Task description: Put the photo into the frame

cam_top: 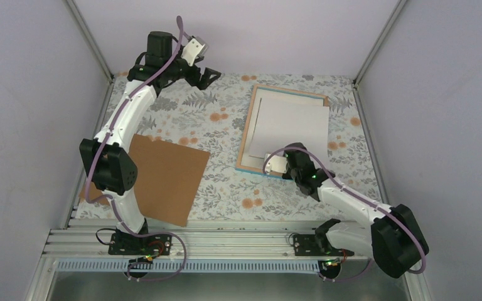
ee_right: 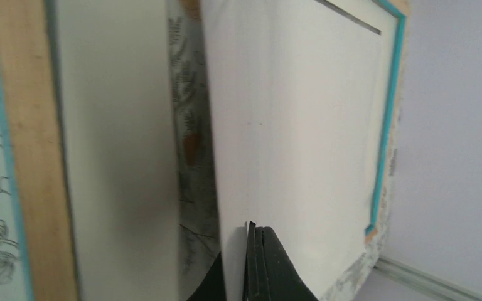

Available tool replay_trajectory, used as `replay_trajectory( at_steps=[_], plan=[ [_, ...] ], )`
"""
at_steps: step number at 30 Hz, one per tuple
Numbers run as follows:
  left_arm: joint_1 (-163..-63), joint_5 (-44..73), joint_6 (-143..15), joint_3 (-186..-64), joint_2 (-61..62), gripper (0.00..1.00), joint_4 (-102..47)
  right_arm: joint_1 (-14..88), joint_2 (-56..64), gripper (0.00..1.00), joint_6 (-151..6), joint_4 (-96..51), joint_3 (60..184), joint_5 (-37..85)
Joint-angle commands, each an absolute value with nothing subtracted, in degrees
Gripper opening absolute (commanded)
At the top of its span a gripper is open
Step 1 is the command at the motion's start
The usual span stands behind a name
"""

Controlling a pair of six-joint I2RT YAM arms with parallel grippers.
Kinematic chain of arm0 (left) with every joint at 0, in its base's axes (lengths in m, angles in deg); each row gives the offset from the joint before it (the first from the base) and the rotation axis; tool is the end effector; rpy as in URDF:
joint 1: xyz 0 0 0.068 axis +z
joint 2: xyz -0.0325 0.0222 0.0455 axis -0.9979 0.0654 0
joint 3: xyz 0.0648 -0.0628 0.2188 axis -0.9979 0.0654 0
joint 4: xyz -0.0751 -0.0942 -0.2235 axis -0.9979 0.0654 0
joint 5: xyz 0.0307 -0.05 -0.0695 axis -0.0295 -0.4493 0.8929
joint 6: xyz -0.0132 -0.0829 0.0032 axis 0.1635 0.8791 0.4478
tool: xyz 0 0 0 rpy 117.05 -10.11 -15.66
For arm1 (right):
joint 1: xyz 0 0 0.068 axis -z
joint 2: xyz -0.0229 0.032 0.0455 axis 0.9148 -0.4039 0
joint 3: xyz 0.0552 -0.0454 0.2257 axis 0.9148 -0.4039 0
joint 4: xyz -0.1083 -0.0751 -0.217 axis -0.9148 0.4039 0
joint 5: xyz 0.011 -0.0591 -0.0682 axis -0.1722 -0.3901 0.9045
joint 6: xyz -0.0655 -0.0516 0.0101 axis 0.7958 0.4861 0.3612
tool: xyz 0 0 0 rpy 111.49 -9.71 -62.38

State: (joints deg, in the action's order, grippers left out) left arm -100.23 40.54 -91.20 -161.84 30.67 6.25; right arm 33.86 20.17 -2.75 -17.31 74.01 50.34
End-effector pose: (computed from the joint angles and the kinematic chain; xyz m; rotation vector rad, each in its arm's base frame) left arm 0.4104 -0.1451 0.3403 0.8635 1.8294 -0.6005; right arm 0.2266 0.1159 0.1238 -1.6304 1.7136 -0.6328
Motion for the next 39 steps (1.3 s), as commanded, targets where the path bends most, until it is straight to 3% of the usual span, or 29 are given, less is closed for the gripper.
replay_trajectory(
  at_steps=[1, 16, 27, 39],
  plan=[
    [-99.92, 41.36, -90.54, -164.77, 32.35, 1.0, 8.24, 32.93, 17.76, 0.03, -5.92, -29.89, 71.35, 47.2],
    [-99.79, 42.22, -90.93, -163.52, 32.1, 1.0, 9.72, 34.35, 26.21, 0.04, -22.42, -33.8, 70.38, 46.07],
    [-99.82, 43.22, -90.76, -167.12, 34.96, 1.0, 10.66, 34.18, 12.65, 0.04, -3.47, -52.13, 64.25, 43.12],
    [-99.74, 42.6, -91.58, -166.39, 35.14, 1.0, 10.71, 34.14, 16.26, 0.04, 5.22, -59.82, 58.46, 38.32]
  ],
)
